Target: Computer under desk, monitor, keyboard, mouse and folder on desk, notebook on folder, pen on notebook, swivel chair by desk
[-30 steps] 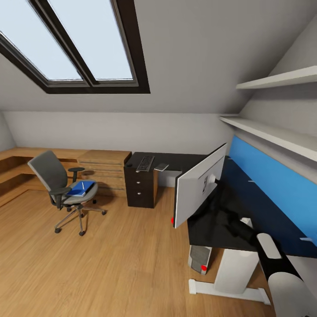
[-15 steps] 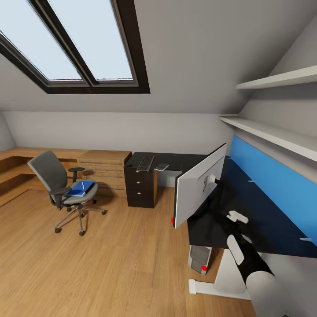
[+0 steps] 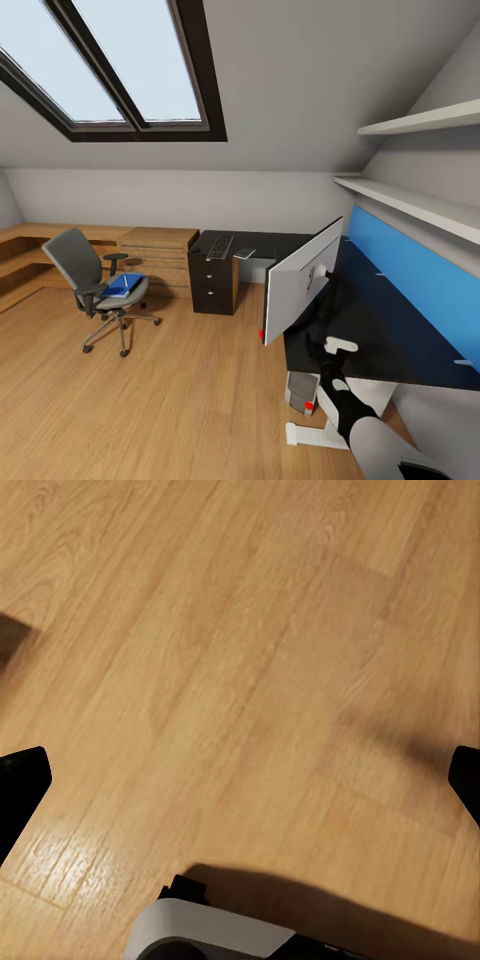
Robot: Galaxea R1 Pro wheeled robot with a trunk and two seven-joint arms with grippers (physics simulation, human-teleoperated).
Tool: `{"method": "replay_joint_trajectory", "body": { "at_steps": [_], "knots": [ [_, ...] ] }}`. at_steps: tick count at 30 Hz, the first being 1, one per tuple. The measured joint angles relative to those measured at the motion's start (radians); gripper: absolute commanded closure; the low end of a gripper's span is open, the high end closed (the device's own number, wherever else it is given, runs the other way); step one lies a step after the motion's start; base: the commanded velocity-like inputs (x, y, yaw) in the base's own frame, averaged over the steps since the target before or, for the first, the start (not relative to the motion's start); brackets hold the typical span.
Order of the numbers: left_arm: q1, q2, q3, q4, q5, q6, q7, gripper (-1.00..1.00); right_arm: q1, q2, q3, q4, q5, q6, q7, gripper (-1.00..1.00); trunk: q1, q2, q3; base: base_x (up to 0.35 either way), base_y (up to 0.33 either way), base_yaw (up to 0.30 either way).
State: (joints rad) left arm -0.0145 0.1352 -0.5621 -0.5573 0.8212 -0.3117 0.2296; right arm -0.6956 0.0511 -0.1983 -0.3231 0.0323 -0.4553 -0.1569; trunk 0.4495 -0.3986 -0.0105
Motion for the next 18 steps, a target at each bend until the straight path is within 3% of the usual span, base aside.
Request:
{"method": "replay_joint_trajectory", "body": {
  "at_steps": [6, 10, 13, 15, 18],
  "knots": [
    [0.000, 0.000, 0.000, 0.000, 0.000, 0.000, 0.000, -1.00, -0.006, -0.002, 0.001, 0.034, 0.005, 0.022, -0.004, -1.00, 0.000, 0.000, 0.000, 0.000, 0.000, 0.000],
    [0.001, 0.001, 0.001, 0.004, 0.000, 0.000, 0.002, -1.00, -0.044, -0.018, 0.003, 0.049, 0.007, 0.191, -0.023, -1.00, 0.000, 0.000, 0.000, 0.000, 0.000, 0.000],
    [0.001, 0.007, 0.008, 0.004, 0.001, 0.001, 0.004, -1.00, -0.050, -0.021, 0.003, 0.048, 0.007, 0.227, -0.027, -1.00, 0.000, 0.000, 0.000, 0.000, 0.000, 0.000],
    [-0.062, 0.022, 0.024, -0.008, 0.000, 0.054, 0.001, -1.00, -0.054, -0.019, 0.002, 0.049, 0.005, 0.248, -0.032, -1.00, 0.000, 0.000, 0.000, 0.000, 0.000, 0.000],
    [-0.145, 0.025, 0.032, -0.060, -0.002, 0.267, 0.001, -1.00, -0.055, -0.018, 0.000, 0.046, 0.002, 0.254, -0.036, -1.00, 0.000, 0.000, 0.000, 0.000, 0.000, 0.000]
  ]
}}
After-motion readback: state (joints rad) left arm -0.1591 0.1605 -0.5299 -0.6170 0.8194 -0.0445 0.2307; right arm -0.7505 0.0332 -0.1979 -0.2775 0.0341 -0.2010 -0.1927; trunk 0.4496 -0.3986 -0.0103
